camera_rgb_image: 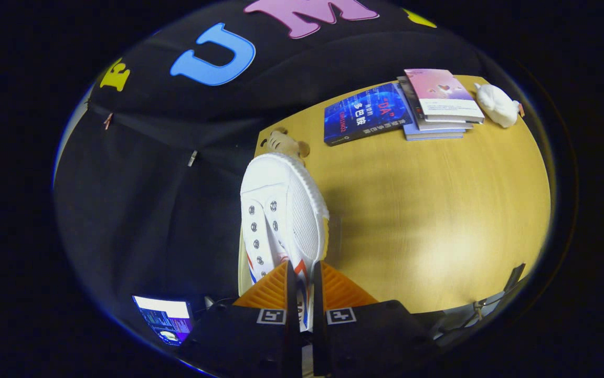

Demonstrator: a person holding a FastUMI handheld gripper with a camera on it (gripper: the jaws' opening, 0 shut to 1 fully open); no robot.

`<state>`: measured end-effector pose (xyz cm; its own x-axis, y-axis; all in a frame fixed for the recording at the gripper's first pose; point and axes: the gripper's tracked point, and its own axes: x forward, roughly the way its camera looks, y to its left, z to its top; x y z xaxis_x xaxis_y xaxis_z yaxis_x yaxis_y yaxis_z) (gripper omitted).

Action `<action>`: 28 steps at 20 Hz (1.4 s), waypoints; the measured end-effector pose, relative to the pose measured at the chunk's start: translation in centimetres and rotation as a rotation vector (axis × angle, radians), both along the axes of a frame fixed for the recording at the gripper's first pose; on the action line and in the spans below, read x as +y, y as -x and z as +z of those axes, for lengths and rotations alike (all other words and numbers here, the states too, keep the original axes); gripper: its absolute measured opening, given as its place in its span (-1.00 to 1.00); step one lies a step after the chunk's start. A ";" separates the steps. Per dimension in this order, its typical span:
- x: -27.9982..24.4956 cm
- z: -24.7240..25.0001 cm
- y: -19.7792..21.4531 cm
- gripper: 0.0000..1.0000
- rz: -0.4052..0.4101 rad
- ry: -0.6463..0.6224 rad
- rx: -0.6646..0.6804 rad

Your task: Open the storage box then place both shoes into the box .Put the left shoe in first, then the right shoe, with the right side of both shoes facing outward in a uniform manner.

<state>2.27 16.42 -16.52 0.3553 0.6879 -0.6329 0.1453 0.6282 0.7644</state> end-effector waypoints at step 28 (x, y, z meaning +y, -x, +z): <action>9.9 -3.7 2.1 0.94 0.132 0.046 -0.028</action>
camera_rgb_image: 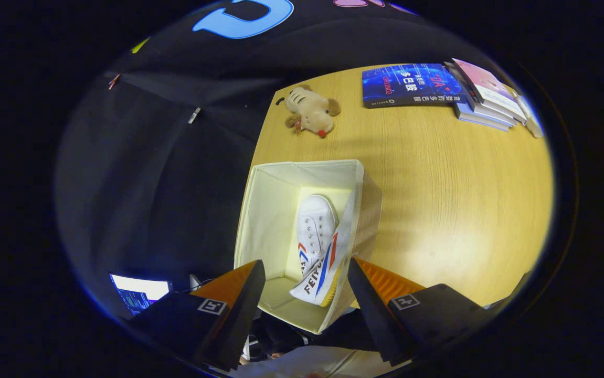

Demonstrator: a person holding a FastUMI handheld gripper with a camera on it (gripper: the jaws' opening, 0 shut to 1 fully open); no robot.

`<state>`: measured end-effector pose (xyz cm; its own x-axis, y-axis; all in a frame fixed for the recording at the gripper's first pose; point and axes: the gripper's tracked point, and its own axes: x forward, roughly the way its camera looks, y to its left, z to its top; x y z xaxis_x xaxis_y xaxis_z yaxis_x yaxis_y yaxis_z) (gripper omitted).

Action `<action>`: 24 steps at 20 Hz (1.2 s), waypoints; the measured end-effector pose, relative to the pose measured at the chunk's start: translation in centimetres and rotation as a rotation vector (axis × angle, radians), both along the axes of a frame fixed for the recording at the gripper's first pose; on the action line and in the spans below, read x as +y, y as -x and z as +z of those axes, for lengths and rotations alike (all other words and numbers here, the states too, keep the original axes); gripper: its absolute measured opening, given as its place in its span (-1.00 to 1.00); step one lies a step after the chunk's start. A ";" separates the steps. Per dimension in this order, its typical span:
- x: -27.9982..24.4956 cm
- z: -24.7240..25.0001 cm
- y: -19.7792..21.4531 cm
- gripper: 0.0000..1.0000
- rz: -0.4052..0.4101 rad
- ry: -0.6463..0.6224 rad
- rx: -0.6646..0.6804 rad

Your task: Open the storage box then place both shoes into the box .Put the left shoe in first, then the right shoe, with the right side of both shoes facing outward in a uniform manner.

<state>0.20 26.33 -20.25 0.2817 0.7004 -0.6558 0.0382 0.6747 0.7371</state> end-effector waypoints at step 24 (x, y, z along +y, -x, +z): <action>-29.5 3.0 -0.4 0.98 -0.449 0.554 -0.627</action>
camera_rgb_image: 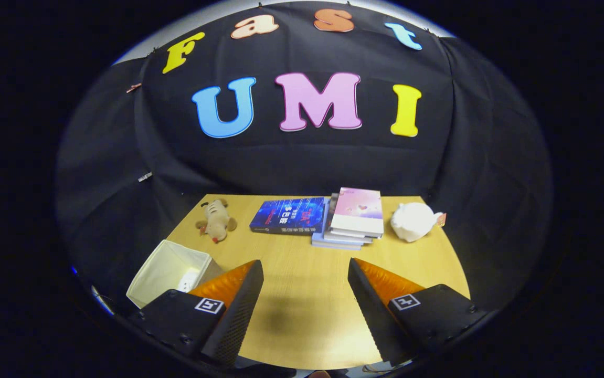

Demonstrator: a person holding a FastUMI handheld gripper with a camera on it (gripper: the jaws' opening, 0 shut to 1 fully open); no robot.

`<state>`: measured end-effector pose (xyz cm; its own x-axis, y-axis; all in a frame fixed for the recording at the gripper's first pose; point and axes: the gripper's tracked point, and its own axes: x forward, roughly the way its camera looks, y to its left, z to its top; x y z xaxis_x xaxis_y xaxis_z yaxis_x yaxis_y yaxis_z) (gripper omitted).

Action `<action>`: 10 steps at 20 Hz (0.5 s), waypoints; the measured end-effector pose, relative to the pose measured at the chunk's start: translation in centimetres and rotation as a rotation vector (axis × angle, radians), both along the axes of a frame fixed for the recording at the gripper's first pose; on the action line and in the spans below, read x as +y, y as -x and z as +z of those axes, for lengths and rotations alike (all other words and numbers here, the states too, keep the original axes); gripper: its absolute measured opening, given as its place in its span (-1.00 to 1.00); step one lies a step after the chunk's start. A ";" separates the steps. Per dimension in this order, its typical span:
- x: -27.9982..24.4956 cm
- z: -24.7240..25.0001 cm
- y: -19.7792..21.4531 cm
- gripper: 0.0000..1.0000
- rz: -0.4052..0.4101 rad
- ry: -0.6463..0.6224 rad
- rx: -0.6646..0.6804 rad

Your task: Open the storage box then place both shoes into the box .Put the left shoe in first, then the right shoe, with the right side of both shoes facing outward in a uniform manner.

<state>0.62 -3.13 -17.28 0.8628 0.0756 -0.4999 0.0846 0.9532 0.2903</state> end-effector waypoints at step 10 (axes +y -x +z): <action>-9.2 5.5 2.5 0.97 -0.207 0.144 -0.221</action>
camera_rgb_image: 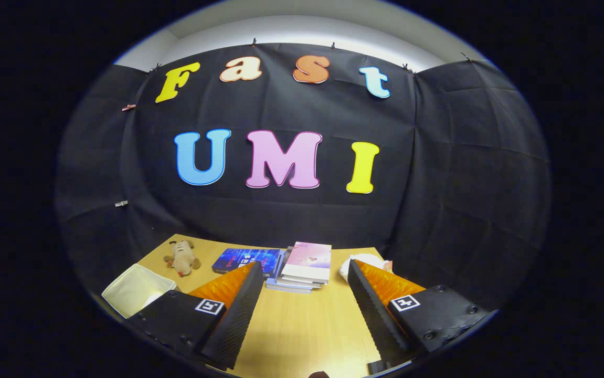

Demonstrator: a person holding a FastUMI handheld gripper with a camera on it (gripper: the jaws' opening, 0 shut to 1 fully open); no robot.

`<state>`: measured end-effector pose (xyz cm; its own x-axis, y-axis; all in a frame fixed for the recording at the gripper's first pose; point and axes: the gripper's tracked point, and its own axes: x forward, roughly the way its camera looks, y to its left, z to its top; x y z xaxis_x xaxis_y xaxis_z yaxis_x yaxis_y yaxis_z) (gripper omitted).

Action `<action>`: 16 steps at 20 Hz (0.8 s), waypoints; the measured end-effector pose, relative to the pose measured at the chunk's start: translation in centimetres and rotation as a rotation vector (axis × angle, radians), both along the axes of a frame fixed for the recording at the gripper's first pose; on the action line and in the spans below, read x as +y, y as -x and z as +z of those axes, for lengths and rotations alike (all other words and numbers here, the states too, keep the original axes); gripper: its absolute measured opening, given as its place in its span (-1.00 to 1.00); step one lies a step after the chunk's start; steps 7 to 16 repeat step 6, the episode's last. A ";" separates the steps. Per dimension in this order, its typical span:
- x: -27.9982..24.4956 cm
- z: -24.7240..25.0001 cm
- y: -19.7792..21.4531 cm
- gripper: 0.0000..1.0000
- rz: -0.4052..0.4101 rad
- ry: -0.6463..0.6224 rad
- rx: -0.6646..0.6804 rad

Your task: Open the storage box then place both shoes into the box .Put the left shoe in first, then the right shoe, with the right side of both shoes facing outward in a uniform manner.

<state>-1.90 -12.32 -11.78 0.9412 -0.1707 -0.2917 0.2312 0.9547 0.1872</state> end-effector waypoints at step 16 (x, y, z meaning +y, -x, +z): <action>-1.6 -2.8 0.4 0.97 0.004 -0.010 0.030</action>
